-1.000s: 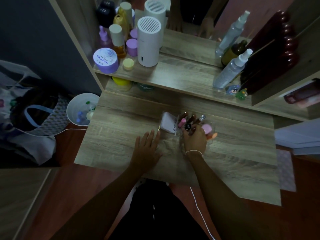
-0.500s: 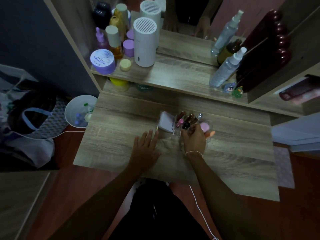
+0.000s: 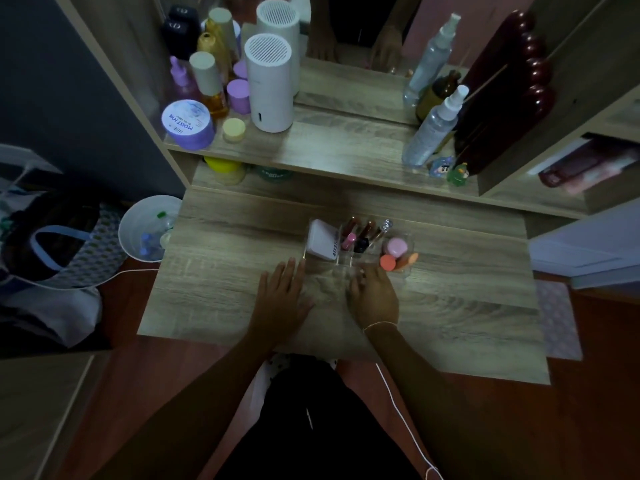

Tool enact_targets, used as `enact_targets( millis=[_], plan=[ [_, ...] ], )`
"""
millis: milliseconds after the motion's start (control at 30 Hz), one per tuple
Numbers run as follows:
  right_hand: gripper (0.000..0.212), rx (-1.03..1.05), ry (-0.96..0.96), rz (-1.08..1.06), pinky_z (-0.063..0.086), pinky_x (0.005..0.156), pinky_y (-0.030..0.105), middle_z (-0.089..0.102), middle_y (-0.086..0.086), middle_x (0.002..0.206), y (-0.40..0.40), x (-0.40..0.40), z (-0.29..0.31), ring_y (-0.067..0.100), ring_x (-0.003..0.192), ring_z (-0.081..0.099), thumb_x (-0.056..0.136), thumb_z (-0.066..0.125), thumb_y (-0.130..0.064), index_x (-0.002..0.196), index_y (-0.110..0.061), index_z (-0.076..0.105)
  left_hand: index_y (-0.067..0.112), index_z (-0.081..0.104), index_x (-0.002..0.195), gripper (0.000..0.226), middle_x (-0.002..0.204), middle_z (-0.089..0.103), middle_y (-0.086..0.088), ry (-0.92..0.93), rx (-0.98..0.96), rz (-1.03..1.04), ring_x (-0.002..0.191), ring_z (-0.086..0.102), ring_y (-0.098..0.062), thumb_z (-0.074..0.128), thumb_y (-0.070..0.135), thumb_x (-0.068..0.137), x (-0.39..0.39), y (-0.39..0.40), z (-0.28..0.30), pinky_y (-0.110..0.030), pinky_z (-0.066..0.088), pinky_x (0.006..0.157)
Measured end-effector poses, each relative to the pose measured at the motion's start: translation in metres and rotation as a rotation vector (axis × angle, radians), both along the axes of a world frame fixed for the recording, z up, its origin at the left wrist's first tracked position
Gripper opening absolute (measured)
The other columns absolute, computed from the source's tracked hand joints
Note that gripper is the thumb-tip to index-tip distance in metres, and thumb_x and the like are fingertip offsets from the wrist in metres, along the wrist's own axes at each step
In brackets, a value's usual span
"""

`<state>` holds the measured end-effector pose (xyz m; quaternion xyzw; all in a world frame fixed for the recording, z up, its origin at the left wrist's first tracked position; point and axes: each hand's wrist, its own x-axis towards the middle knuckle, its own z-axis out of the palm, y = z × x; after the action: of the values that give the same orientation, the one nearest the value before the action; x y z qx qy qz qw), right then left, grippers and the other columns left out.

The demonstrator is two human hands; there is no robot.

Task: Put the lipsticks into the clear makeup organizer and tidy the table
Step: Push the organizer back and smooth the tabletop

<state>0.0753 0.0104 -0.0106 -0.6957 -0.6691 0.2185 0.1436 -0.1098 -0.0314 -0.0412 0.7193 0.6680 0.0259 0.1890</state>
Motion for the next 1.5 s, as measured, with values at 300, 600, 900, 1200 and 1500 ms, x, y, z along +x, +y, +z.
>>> enact_targets(
  millis=[300,600,900,1200,1500],
  plan=[
    [0.054,0.074,-0.215,0.218,0.041,0.104,0.043,0.052,0.018,0.137,-0.043,0.043,-0.019,0.032,0.125,0.050,0.089,0.057,-0.031,0.135,-0.005,0.046,0.000,0.023,0.144,0.079,0.151,0.029,-0.026,-0.033,0.007,0.028,0.139,0.028,-0.042,0.030,0.056,0.088,-0.003,-0.005,0.001,-0.059,0.032,0.108],
    [0.078,0.005,-0.292,0.065,0.017,0.115,0.047,0.024,0.022,0.154,-0.033,0.078,-0.023,0.035,0.144,0.018,0.091,0.030,-0.056,0.146,-0.002,0.018,0.002,0.009,0.147,0.087,0.155,0.018,-0.023,-0.049,-0.021,0.000,0.144,0.014,-0.037,0.015,0.066,0.089,0.006,0.003,0.002,-0.055,0.016,0.114],
    [0.076,-0.080,-0.304,0.092,0.015,0.119,0.051,0.011,0.015,0.159,-0.027,0.082,-0.028,0.030,0.146,0.005,0.094,0.030,-0.056,0.149,-0.008,0.008,0.004,0.009,0.147,0.086,0.157,0.011,-0.019,-0.028,-0.052,-0.023,0.146,0.007,-0.035,0.014,0.064,0.086,0.007,0.008,0.003,-0.055,0.010,0.116],
    [0.073,-0.076,-0.307,0.125,0.014,0.118,0.051,0.013,0.013,0.159,-0.024,0.090,-0.026,0.030,0.146,0.009,0.095,0.036,-0.050,0.149,-0.009,0.009,0.008,0.002,0.148,0.095,0.159,0.007,-0.015,-0.027,-0.054,-0.019,0.146,0.000,-0.031,-0.008,0.074,0.079,0.008,0.010,0.002,-0.053,0.009,0.118],
    [0.072,-0.064,-0.344,0.100,0.017,0.118,0.052,0.017,0.014,0.158,-0.017,0.111,-0.022,0.031,0.146,0.012,0.096,0.033,-0.051,0.149,-0.008,0.011,0.008,0.002,0.148,0.095,0.160,0.007,-0.013,-0.002,-0.045,-0.052,0.147,-0.001,-0.030,-0.003,0.073,0.080,0.028,0.022,0.005,-0.052,0.009,0.118]
  ],
)
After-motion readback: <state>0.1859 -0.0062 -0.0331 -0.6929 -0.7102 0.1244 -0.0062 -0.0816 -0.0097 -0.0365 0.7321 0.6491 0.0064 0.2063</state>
